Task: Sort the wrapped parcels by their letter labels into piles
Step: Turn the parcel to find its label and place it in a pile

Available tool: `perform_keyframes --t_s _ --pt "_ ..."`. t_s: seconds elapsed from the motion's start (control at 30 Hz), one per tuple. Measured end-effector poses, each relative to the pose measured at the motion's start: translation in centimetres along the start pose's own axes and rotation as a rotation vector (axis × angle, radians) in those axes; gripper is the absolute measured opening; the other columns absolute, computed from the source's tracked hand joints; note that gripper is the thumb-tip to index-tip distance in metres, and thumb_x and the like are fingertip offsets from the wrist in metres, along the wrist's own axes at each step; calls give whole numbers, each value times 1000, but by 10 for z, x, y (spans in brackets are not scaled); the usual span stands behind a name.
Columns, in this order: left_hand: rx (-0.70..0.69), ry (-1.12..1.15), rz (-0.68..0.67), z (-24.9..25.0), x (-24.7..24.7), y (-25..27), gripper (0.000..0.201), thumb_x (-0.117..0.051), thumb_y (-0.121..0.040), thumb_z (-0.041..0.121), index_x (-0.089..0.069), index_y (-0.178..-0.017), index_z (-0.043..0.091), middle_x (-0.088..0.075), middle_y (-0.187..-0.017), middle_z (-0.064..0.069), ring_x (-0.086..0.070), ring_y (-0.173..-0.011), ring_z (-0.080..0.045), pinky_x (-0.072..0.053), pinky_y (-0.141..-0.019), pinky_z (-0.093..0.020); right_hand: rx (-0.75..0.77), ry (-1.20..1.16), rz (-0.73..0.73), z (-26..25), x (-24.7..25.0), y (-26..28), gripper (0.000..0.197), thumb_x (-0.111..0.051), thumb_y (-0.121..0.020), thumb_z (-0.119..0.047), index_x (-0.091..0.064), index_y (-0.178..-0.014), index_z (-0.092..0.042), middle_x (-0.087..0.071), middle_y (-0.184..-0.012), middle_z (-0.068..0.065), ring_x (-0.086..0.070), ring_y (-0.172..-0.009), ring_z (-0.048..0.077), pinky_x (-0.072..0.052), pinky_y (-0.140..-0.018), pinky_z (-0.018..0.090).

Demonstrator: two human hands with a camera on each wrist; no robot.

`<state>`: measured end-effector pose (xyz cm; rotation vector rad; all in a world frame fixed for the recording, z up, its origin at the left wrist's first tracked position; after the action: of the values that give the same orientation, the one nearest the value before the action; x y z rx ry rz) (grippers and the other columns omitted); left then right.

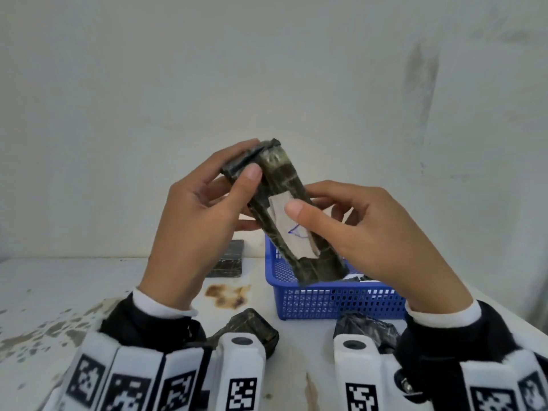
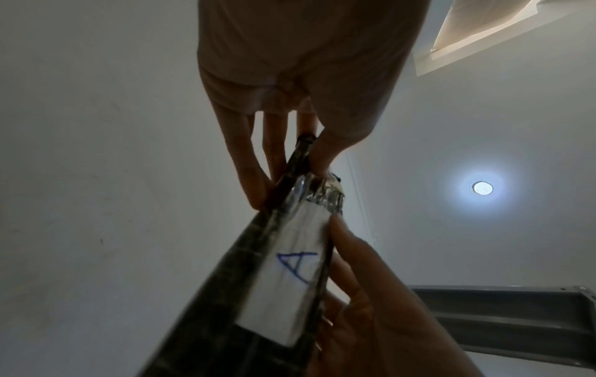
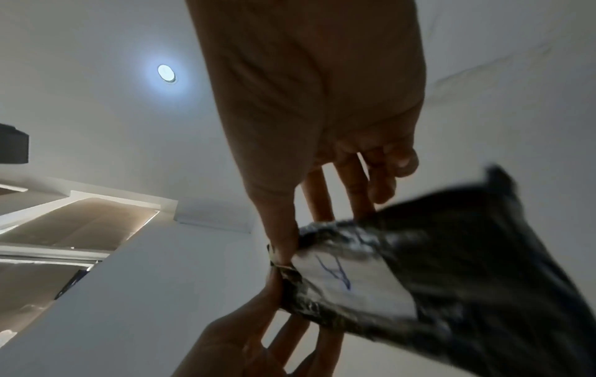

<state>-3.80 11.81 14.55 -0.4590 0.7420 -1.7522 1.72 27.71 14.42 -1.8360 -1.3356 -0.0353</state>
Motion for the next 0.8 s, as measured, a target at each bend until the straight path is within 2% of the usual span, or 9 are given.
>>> perform_keyframes --t_s 0.07,0.13,0.27,0.33,0.43,0.53,0.63,0.7,0.8 --pt "-29 -32 -17 -1 -2 0 28 -63 -87 23 -68 -112 33 -77 -89 7 -72 -74 -7 -57 -62 -21 24 -17 44 -1 3 -1 22 -68 -78 -56 -70 -99 -50 -70 -80 -21 -46 -54 4 -41 -57 13" --pt "-31 -44 -18 -4 -5 0 29 -65 -84 26 -67 -112 33 -76 -94 8 -72 -81 -9 -57 -63 -21 55 -33 70 -2 4 -1 20 -71 -85 -41 -70 -105 -48 -70 -78 -14 -55 -54 11 -47 -59 19" --pt "-44 -62 -38 -7 -9 0 18 -65 -84 32 -68 -102 34 -76 -94 11 -72 -92 -12 -60 -77 -31 41 -123 79 1 6 0 21 -72 -88 -29 -70 -102 -45 -73 -81 -7 -70 -58 14 -52 -54 21" --pt "-67 -85 -66 -5 -9 0 19 -64 -91 28 -67 -105 39 -75 -101 16 -69 -100 -6 -57 -88 -34 39 -151 58 0 3 0 27 -70 -89 -28 -67 -104 -50 -74 -85 -5 -73 -61 17 -58 -58 25" --pt "-60 -110 -106 -5 -9 -1 28 -61 -88 32 -64 -114 42 -70 -112 22 -64 -110 -1 -49 -100 -37 37 -164 22 0 -3 -1 33 -69 -90 -31 -65 -112 -54 -73 -92 -2 -75 -68 21 -63 -71 36" --pt "-36 -103 -142 -4 -10 0 34 -62 -89 37 -62 -123 41 -69 -114 23 -64 -108 1 -48 -102 -37 11 -200 37 -3 -4 -1 29 -69 -85 -51 -67 -114 -47 -75 -94 0 -76 -69 21 -63 -78 40" --pt "-11 -60 -202 -2 -13 3 37 -54 -91 45 -61 -126 37 -72 -112 14 -65 -109 -2 -49 -101 -29 1 -205 68 -5 1 -1 33 -63 -83 -50 -69 -114 -40 -76 -90 1 -76 -68 20 -63 -77 37" --pt "-6 -27 -216 -1 -14 4 38 -53 -92 43 -61 -127 31 -70 -116 16 -62 -113 1 -47 -102 -24 4 -231 58 -7 2 1 38 -61 -76 -53 -70 -110 -38 -76 -90 3 -76 -69 20 -63 -76 34" --pt "-10 9 -222 -3 -15 3 34 -54 -92 39 -66 -121 27 -66 -124 19 -59 -119 0 -46 -104 -25 20 -226 55 -10 4 2 35 -63 -73 -54 -71 -104 -42 -77 -89 1 -76 -69 20 -63 -78 35"
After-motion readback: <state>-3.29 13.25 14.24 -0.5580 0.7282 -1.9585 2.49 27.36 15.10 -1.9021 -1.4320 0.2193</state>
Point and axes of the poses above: each hand's wrist, its own y-axis away from the middle knuckle, its own x-axis out of the back of the hand, z = x × y, the point moved 6 cm from there along -y, towards the middle knuckle
